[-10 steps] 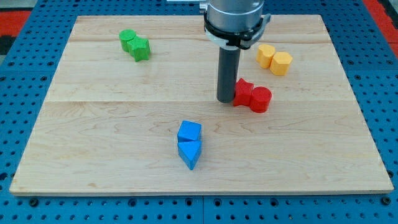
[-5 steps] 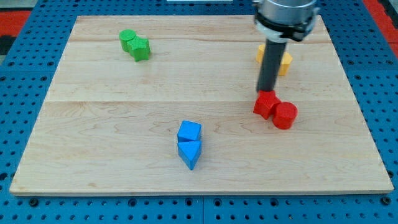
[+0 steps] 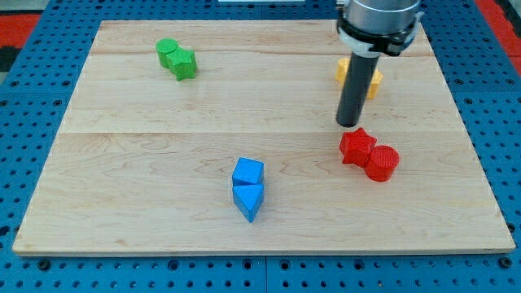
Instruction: Push the red star along with the red circle towards the bottom right
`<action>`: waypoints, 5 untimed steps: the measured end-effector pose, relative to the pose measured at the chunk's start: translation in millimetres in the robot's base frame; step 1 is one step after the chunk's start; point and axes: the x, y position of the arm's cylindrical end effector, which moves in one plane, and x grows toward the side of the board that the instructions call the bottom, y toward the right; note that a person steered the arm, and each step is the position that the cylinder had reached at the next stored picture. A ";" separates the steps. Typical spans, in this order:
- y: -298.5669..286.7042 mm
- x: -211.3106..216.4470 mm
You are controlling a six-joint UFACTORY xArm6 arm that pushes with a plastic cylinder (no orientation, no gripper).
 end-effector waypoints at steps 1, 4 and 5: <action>13.1 22.8; 55.8 56.3; 82.0 33.5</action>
